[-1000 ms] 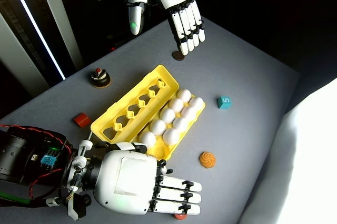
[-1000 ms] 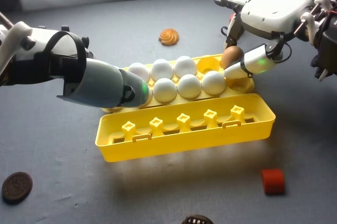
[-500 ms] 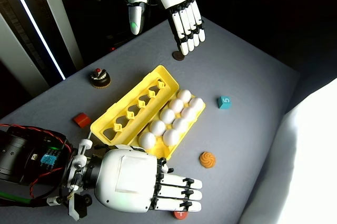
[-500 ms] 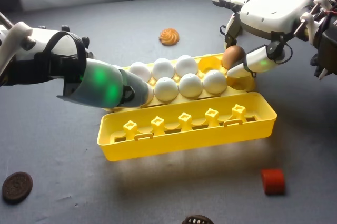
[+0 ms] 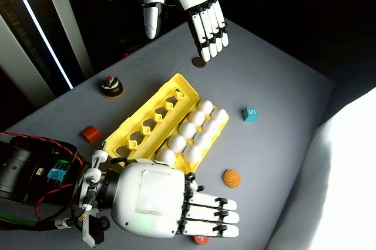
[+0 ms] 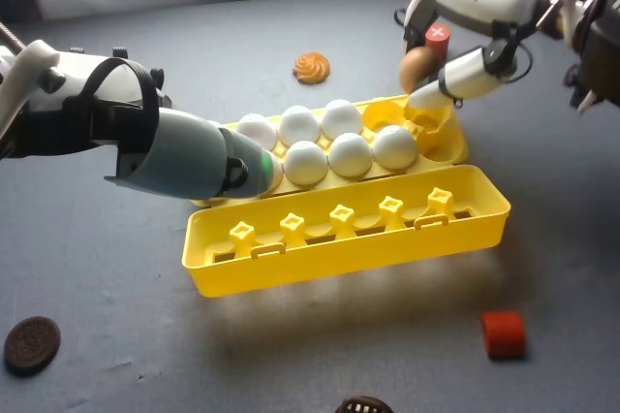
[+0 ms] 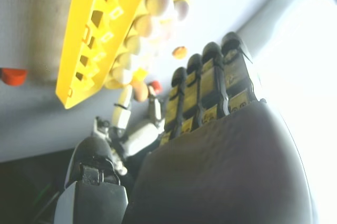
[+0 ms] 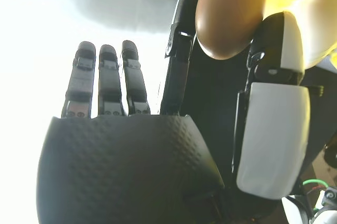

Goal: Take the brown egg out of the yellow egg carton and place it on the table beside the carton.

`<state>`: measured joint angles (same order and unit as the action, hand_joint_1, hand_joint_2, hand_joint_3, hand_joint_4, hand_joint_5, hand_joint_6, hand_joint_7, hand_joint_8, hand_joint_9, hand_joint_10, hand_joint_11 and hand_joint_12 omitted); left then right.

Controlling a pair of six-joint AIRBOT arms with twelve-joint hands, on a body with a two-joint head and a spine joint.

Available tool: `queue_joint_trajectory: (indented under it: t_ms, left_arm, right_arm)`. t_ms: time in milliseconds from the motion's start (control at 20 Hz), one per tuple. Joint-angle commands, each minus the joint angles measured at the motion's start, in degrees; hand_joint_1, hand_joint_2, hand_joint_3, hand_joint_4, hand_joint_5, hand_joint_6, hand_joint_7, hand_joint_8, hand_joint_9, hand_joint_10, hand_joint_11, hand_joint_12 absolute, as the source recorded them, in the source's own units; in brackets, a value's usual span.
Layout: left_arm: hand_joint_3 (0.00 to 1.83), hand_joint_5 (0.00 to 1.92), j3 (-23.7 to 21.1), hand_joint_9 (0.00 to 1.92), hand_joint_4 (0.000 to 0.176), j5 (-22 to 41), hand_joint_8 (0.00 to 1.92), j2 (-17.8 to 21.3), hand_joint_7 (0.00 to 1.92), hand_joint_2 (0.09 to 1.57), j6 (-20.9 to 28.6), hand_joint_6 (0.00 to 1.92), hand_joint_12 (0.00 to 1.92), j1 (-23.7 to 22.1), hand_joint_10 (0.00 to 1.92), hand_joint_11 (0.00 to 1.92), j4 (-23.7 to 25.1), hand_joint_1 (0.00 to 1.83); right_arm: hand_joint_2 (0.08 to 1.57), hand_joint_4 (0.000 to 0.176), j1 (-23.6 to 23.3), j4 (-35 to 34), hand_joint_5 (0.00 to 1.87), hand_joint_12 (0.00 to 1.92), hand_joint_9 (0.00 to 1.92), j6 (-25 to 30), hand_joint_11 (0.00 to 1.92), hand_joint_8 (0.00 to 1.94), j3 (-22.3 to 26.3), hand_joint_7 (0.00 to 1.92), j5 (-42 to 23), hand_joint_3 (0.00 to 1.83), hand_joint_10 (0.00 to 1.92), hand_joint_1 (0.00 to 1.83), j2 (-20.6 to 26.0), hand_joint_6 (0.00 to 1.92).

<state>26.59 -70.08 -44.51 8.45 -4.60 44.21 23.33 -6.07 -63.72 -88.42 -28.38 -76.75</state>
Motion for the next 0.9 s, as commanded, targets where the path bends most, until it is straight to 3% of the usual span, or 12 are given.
queue_joint_trajectory:
  t_ms: [0,150,500,550,700,800,850]
  left_arm:
    - [0.00,0.08,-0.20,0.08,0.000,1.24,0.00,0.02,0.09,1.13,-0.14,0.00,0.04,-0.60,0.00,0.01,4.46,0.00]
    - [0.00,0.09,-0.20,0.09,0.000,1.24,0.01,0.02,0.11,1.12,-0.14,0.00,0.05,-0.60,0.01,0.02,4.46,0.00]
    - [0.00,0.12,-0.20,0.11,0.000,1.24,0.01,0.02,0.13,1.11,-0.13,0.01,0.08,-0.60,0.01,0.04,4.45,0.00]
    - [0.00,0.12,-0.20,0.11,0.000,1.24,0.00,0.02,0.13,1.11,-0.12,0.00,0.17,-0.60,0.00,0.00,4.45,0.00]
    - [0.00,0.13,-0.20,0.11,0.000,1.24,0.00,0.02,0.13,1.11,-0.11,0.00,0.18,-0.60,0.00,0.00,4.46,0.00]
    - [0.00,0.11,-0.19,0.10,0.000,1.24,0.01,0.01,0.12,1.11,-0.11,0.01,0.11,-0.60,0.01,0.00,4.46,0.00]
    - [0.00,0.11,-0.20,0.09,0.000,1.24,0.00,0.01,0.12,1.11,-0.11,0.00,0.09,-0.60,0.00,0.00,4.46,0.00]
  right_arm:
    - [1.05,0.176,-0.80,-0.05,1.11,0.00,0.00,0.02,0.00,0.01,-0.02,0.10,-6.56,0.00,0.00,1.06,1.03,0.78]
    - [1.06,0.176,-0.24,0.89,1.08,0.00,0.00,-0.01,0.00,0.00,1.83,0.07,-5.25,0.00,0.00,1.05,4.17,0.84]
    - [1.05,0.176,5.01,1.91,1.11,0.00,0.00,-0.05,0.00,0.00,4.86,0.09,-6.58,0.00,0.00,1.06,10.93,0.78]
    - [1.05,0.176,5.56,1.91,1.11,0.00,0.00,-0.02,0.00,0.01,4.86,0.13,-6.58,0.00,0.00,1.06,11.39,0.78]
    - [1.05,0.176,7.13,1.91,1.12,0.00,0.00,0.27,0.00,0.01,4.83,0.14,-6.59,0.00,0.00,1.06,12.21,0.78]
    - [1.03,0.176,8.72,1.90,1.16,0.00,0.00,0.29,0.00,0.01,4.32,0.17,-6.63,0.00,0.00,1.07,12.22,0.71]
    - [1.04,0.176,9.26,1.90,1.12,0.00,0.00,0.30,0.00,0.00,4.12,0.16,-6.63,0.00,0.00,1.06,12.14,0.76]
